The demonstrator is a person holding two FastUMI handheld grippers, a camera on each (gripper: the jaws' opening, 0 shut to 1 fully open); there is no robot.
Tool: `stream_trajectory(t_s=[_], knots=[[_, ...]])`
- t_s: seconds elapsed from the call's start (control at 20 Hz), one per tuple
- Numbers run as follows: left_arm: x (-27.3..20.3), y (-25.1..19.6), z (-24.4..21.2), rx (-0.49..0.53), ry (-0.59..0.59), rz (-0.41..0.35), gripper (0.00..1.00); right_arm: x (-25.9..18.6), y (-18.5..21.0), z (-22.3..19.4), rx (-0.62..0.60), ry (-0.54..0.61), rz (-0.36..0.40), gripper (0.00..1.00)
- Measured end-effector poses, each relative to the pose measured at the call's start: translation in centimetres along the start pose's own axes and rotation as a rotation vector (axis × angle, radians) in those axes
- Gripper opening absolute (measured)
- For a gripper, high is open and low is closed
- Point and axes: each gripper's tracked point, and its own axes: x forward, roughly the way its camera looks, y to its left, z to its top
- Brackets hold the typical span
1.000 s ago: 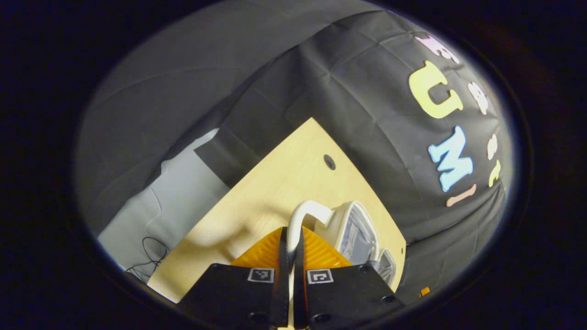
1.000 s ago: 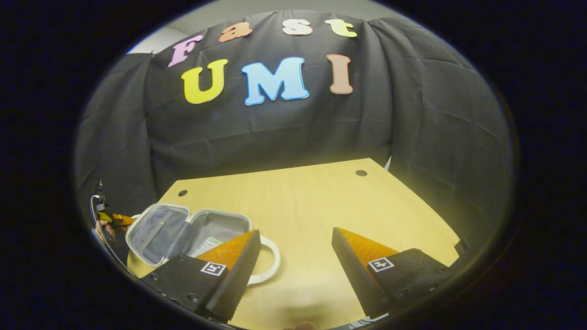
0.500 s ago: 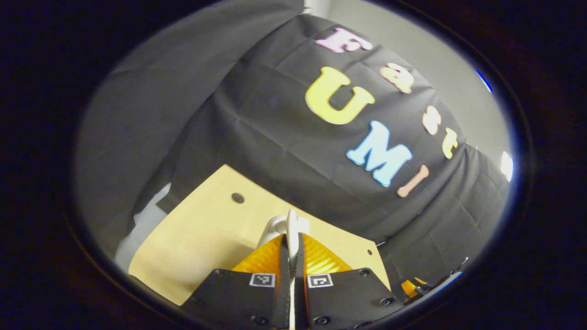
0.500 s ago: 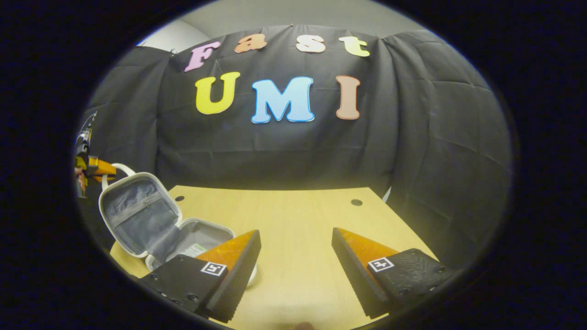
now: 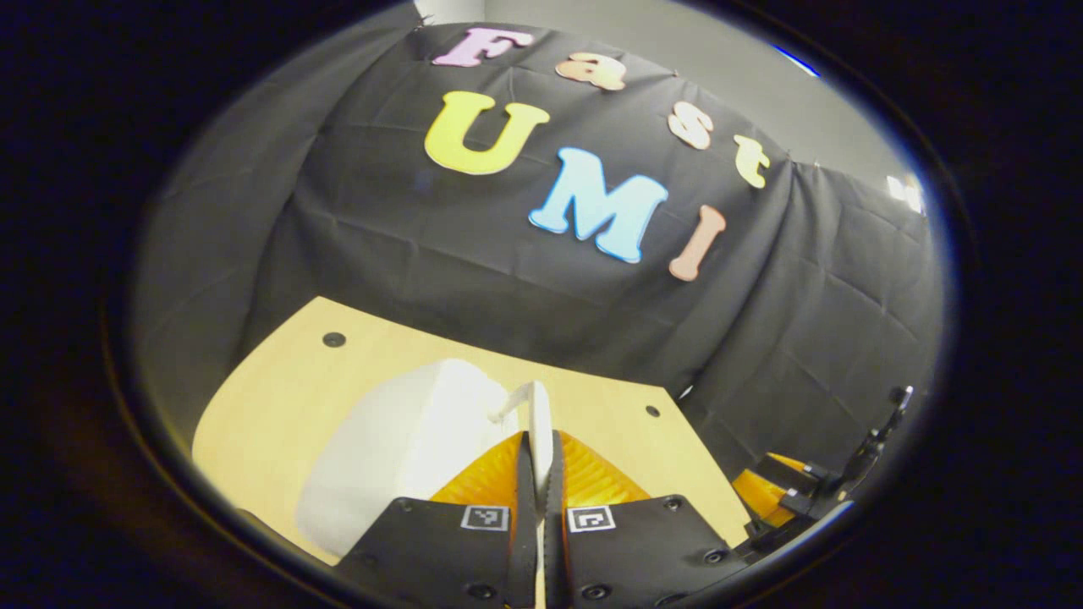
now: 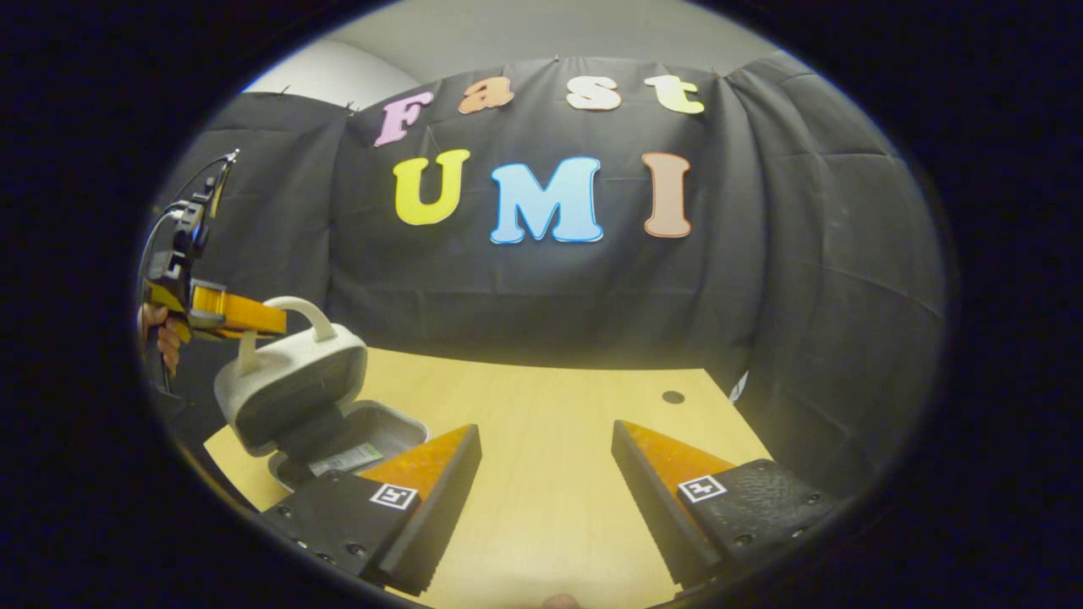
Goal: First open the suitcase, pack the skin care products into it, and then close the suitcase.
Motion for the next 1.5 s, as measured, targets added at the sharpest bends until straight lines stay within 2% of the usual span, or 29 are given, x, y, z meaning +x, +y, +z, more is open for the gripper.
stream_trajectory(t_s=[0.2, 0.5, 0.55, 0.75, 0.85, 0.9, 1.0, 1.1, 1.15, 1.2, 1.25, 1.3, 1.35, 1.5], knots=[[4.2, -3.9, -6.9, 0.139, 0.033, 0.040, 0.11, -1.0, -2.9, -0.3, -0.005, -0.015, 0.023, 0.95], [7.2, -4.9, -13.6, 0.189, 0.118, 0.056, 0.11, -2.2, -5.2, -1.5, 0.031, -0.012, -0.010, 0.95], [7.5, -4.8, -14.8, 0.203, 0.143, 0.064, 0.16, -2.3, -5.2, -1.7, 0.038, -0.007, -0.018, 0.95], [9.1, -5.1, -18.7, 0.242, 0.237, 0.072, 0.17, -2.7, -5.2, -1.6, 0.063, 0.000, -0.036, 0.95], [9.5, -4.9, -19.6, 0.247, 0.254, 0.078, 0.24, -2.7, -5.0, -1.4, 0.071, 0.003, -0.035, 0.95], [9.6, -5.3, -19.6, 0.237, 0.247, 0.062, 0.23, -2.7, -5.1, -1.2, 0.064, -0.004, -0.039, 0.95], [9.5, -6.0, -18.6, 0.195, 0.213, 0.049, 0.32, -2.7, -5.6, -1.2, 0.045, 0.001, -0.065, 0.95], [9.0, -6.5, -16.9, 0.193, 0.148, 0.045, 0.33, -2.3, -5.5, -1.0, 0.044, 0.000, -0.068, 0.95], [8.7, -6.8, -16.3, 0.192, 0.129, 0.042, 0.51, -2.3, -5.7, -1.1, 0.045, 0.010, -0.078, 0.95], [8.4, -6.9, -15.6, 0.197, 0.110, 0.048, 0.52, -2.5, -5.8, -1.1, 0.056, 0.005, -0.082, 0.95], [8.0, -7.2, -14.7, 0.209, 0.091, 0.053, 0.77, -2.7, -5.6, -0.8, 0.067, -0.004, -0.081, 0.95], [7.4, -7.0, -13.3, 0.232, 0.054, 0.069, 0.77, -2.7, -5.4, -0.7, 0.072, -0.010, -0.082, 0.95], [6.8, -7.4, -11.7, 0.260, 0.010, 0.076, 0.73, -2.8, -5.5, -0.6, 0.069, -0.014, -0.089, 0.95], [4.2, -8.4, -7.5, 0.330, -0.113, 0.108, 0.77, -2.8, -5.5, -0.3, 0.062, -0.034, -0.108, 0.95]])
